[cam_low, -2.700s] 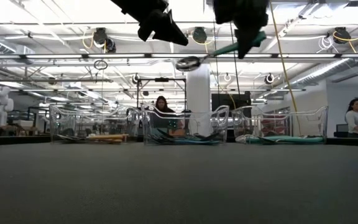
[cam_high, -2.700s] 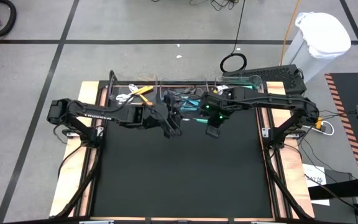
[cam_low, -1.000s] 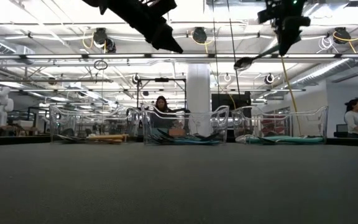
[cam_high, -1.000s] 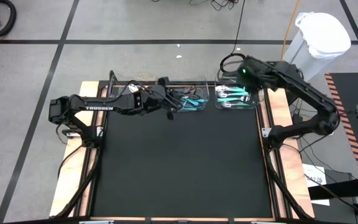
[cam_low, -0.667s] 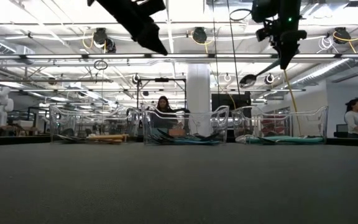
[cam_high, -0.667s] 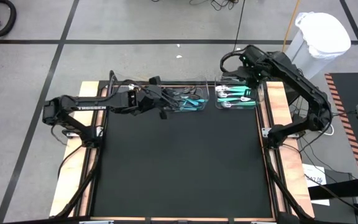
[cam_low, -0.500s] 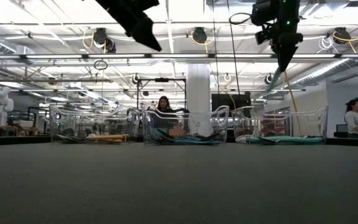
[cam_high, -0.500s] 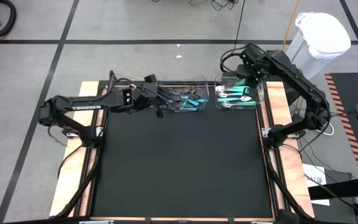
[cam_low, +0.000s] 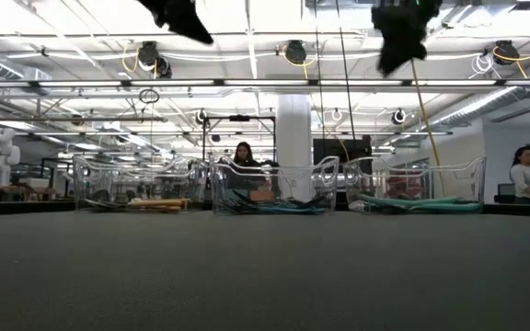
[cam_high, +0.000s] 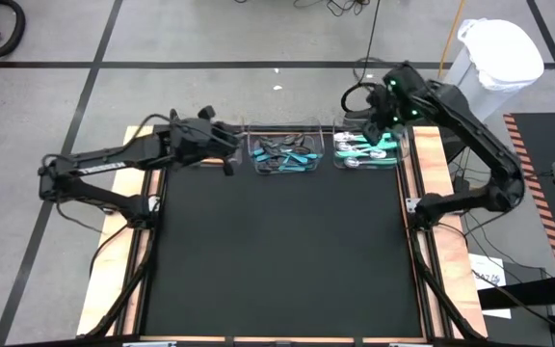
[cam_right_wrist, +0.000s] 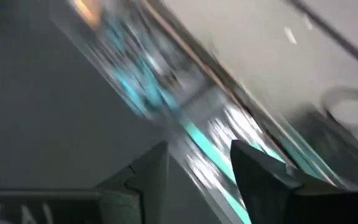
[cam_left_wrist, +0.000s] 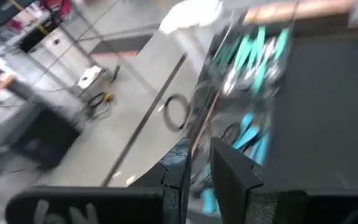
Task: Sort silverware by color (type)
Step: Return to Home Position
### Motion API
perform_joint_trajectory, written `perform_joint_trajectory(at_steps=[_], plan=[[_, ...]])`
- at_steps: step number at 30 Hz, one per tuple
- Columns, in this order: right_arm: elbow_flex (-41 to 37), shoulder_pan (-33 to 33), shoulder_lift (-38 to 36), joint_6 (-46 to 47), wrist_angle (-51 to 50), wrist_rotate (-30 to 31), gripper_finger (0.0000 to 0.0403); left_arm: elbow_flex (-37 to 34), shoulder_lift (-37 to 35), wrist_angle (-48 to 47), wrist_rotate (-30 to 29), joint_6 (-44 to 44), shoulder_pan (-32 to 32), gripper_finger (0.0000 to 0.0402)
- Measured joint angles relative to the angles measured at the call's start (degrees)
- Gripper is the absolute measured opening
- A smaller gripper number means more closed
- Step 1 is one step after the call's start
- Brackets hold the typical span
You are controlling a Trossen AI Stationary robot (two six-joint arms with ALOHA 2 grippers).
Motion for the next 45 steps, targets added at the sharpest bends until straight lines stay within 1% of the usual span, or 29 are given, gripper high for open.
perform_joint_trajectory(at_steps=[2, 4, 7, 10, 12, 15, 17, 19, 21, 24, 27, 30, 32, 34, 36, 39, 45], plan=[[0.02, 1.58, -2.29, 4.12, 5.61, -4.08, 0.0161, 0.0, -2.33, 0.84, 2.87, -1.38, 0.0, 0.0063], [0.02, 3.81, -4.45, 8.46, 11.7, -6.5, 0.0152, 0.0, -4.98, 2.59, 6.39, -2.62, 0.0, 0.0063], [0.02, 8.11, -7.12, 15.97, 21.89, -7.82, 0.0139, 0.0, -9.08, 7.54, 12.23, -4.31, 0.0, 0.0063], [0.06, 13.75, -8.2, 19.74, 31.54, -9.23, 0.0118, 0.11, -11.53, 12.64, 15.55, -7.33, -0.11, 0.0063], [0.06, 18.06, -7.93, 20.57, 36.09, -8.97, 0.0097, 0.11, -11.92, 13.81, 18.28, -10.91, -0.11, 0.0063], [0.06, 23.92, -6.23, 20.77, 40.43, -7.41, 0.0059, 0.07, -11.53, 14.55, 24.4, -15.94, -0.11, 0.0063], [0.04, 27.31, -4.64, 20.07, 42.01, -6.08, 0.0034, 0.07, -10.9, 16.82, 28.01, -16.95, -0.39, 0.0063], [0.04, 30.3, -3.25, 18.7, 43.0, -3.34, 0.0011, 0.07, -10.6, 18.45, 30.68, -16.99, -0.81, 0.0063], [0.04, 32.98, -1.7, 16.07, 42.95, -1.38, 0.0005, 0.07, -10.66, 19.52, 32.12, -16.22, -1.46, 0.0063], [0.04, 36.6, 1.15, 14.43, 42.91, -0.58, 0.0005, -0.08, -11.6, 16.89, 32.44, -17.17, -2.19, 0.0063], [0.02, 39.93, 3.62, 13.25, 42.94, 0.12, 0.0002, -2.89, -13.88, 13.86, 32.19, -19.0, -3.34, 0.0063], [0.02, 42.09, 4.78, 13.13, 43.64, 0.07, 0.0002, -8.74, -18.02, 14.74, 29.46, -21.84, -4.82, 0.0063], [-0.34, 42.99, 4.82, 12.87, 44.89, 0.08, 0.0001, -13.24, -21.56, 17.8, 27.02, -23.69, -5.57, 0.0063], [-2.14, 43.43, 3.88, 12.73, 48.89, 0.1, 0.0001, -17.71, -25.42, 21.68, 24.79, -25.16, -5.87, 0.0063], [-5.38, 43.45, 2.18, 12.95, 52.34, 0.07, 0.0001, -21.54, -29.15, 24.69, 23.22, -26.43, -6.08, 0.0063], [-12.45, 43.29, -1.14, 14.91, 58.26, 0.04, 0.0001, -25.98, -34.05, 25.84, 21.01, -27.83, -6.12, 0.0063], [-28.73, 43.2, -9.46, 18.08, 73.85, 0.33, 0.0001, -31.46, -40.53, 26.19, 20.71, -28.1, -6.1, 0.0063]])
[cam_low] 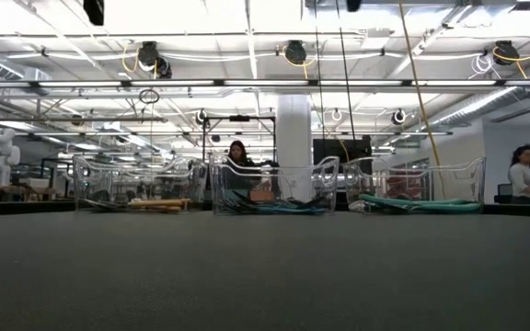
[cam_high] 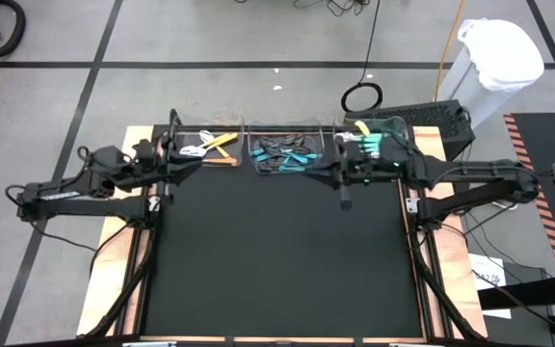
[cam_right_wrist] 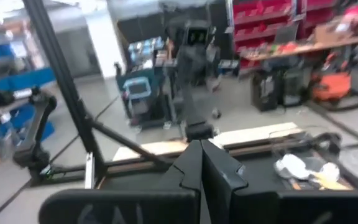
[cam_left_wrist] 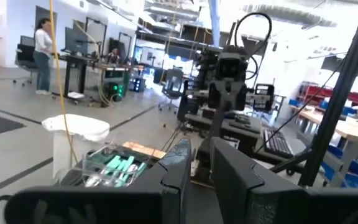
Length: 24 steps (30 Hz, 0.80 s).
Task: Sort silverware by color (type)
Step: Return to Home Position
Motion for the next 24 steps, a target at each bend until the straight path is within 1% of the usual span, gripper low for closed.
perform_joint_trajectory(at_steps=[3, 7, 8, 10, 12, 14, 16, 19, 21, 24], plan=[[-6.95, 0.15, -4.97, -0.12, 4.72, 3.0, 0.0001, -2.33, -1.2, -0.2, 0.03, -0.55, 0.0, 0.0063], [-14.43, 0.07, -11.69, -3.6, 4.41, 3.5, 0.0001, -5.52, -2.15, -0.05, 0.05, -2.38, 0.0, 0.0063], [-15.97, 0.07, -13.25, -5.3, 3.82, 4.67, 0.0001, -6.12, -2.16, 0.26, 0.01, -3.19, 0.0, 0.0063], [-18.44, 0.08, -15.23, -7.59, 2.12, 9.57, 0.0001, -6.98, -2.06, 1.97, -0.16, -4.25, 0.02, 0.0063], [-19.28, 0.07, -16.07, -6.99, -1.35, 13.86, 0.0001, -7.25, -1.7, 2.16, -1.26, -3.63, 0.02, 0.0063], [-19.32, 0.0, -16.39, -6.1, -3.57, 15.22, 0.0, -7.27, -0.95, 1.68, -1.66, -0.87, 0.04, 0.0063], [-19.34, 0.02, -16.76, -8.89, -2.82, 12.58, 0.0, -7.36, -0.64, 0.98, -1.19, 0.73, 0.03, 0.0063], [-19.34, 0.13, -17.88, -14.82, -3.16, 7.36, 0.0, -7.36, -0.9, 3.19, -0.84, 1.92, -0.09, 0.0059], [-20.15, 0.0, -19.58, -15.26, -3.2, 6.11, 0.0, -7.35, -2.19, 4.81, -0.79, 5.11, -0.11, 0.005], [-22.63, -0.31, -23.44, -13.72, -3.11, 5.92, 0.0, -7.46, -4.87, 3.16, -0.83, 9.1, -0.11, 0.0033]])
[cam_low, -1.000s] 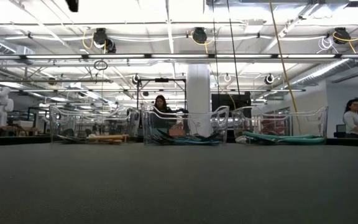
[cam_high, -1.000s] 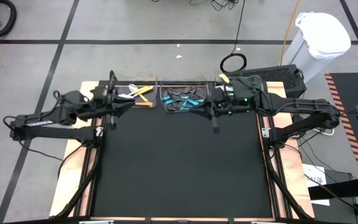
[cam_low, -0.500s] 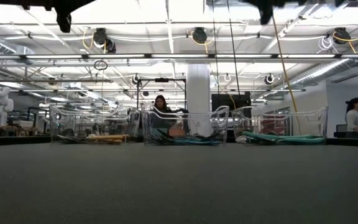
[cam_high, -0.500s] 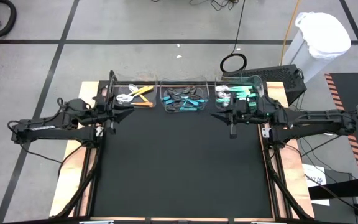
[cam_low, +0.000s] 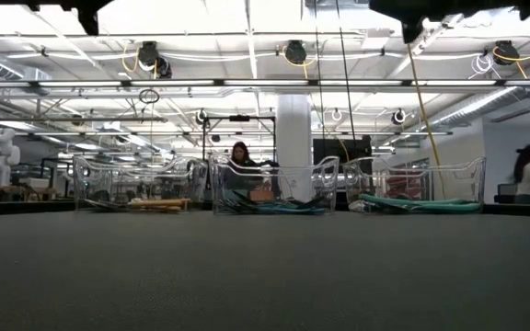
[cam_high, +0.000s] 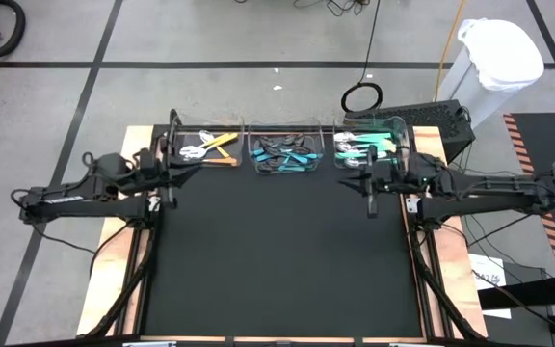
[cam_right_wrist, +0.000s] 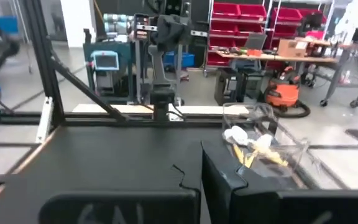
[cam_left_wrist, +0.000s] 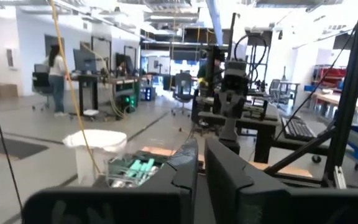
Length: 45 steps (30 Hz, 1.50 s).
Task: Sort silverware by color (type)
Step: Return to Home Position
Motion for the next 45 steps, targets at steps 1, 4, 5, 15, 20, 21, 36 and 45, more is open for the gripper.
perform_joint_trajectory(at_steps=[1, 4, 5, 15, 20, 21, 36, 45], plan=[[-1.04, 0.0, -1.5, 1.16, -0.34, 0.0, 0.0, -0.4, -0.97, -0.13, -0.02, 0.09, 0.0, 0.0027], [-4.28, 0.07, -6.3, 4.46, -0.6, 0.0, 0.0, -2.54, -4.34, -0.78, -0.02, 0.05, 0.0, 0.0011], [-5.29, 0.16, -7.78, 5.39, -0.9, -0.02, 0.0, -3.42, -5.55, -0.55, -0.02, 0.01, 0.0, 0.0007], [-12.52, 3.1, -16.89, 7.26, -1.78, 0.02, 0.0, -12.93, -14.39, -0.47, 1.03, -4.32, -0.01, 0.0006], [-17.56, 3.47, -18.73, 7.46, 4.59, -0.21, 0.0, -16.97, -17.99, -0.37, 1.24, -5.79, 0.0, 0.0006], [-18.61, 3.41, -18.96, 7.64, 6.52, -0.22, 0.0, -17.74, -18.77, -0.36, 1.37, -6.07, 0.0, 0.0006], [-25.47, 3.41, -36.04, 9.48, -2.2, 4.21, 0.0, -19.32, -23.19, -5.77, 3.72, -2.58, 0.0, 0.0006], [-25.73, 3.41, -39.64, 6.49, -6.47, -1.68, 0.0, -19.34, -23.21, -7.79, 4.48, 0.05, 0.02, 0.0006]])
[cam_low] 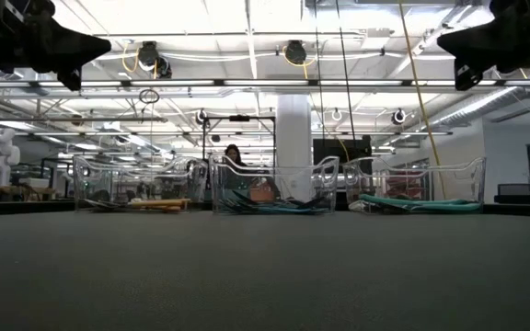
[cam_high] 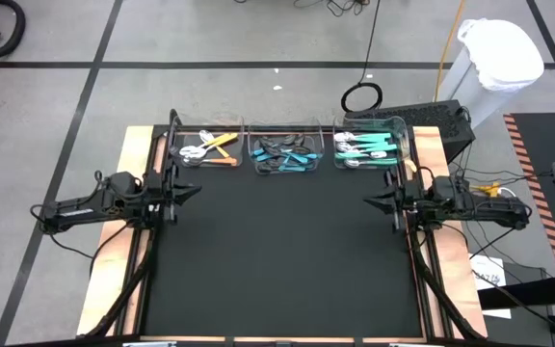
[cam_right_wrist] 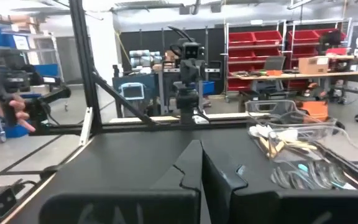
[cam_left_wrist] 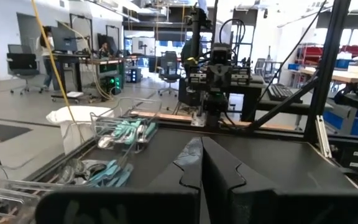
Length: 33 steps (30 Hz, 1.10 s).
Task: Sort silverware by color (type)
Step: Return to Home Position
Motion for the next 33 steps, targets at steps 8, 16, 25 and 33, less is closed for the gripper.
perform_joint_trajectory(at_steps=[8, 16, 25, 33], plan=[[-8.19, -0.02, -0.07, 3.84, 12.32, -0.07, 0.0, -2.3, 0.0, 3.2, -0.39, 0.14, 0.0, 0.0006], [-10.1, -0.02, 0.01, 4.77, 12.22, 0.11, 0.0, -3.97, 0.0, 3.65, -0.46, -1.43, 0.0, 0.0006], [-10.21, -0.02, -0.05, 2.79, 14.56, 1.51, 0.0002, -8.94, 0.37, 12.49, 1.55, -5.61, 0.0, 0.0006], [-10.3, -0.02, -0.05, 3.56, 14.08, 6.02, 0.0003, -8.96, 0.37, 10.13, 1.4, -6.02, 0.02, 0.0006]])
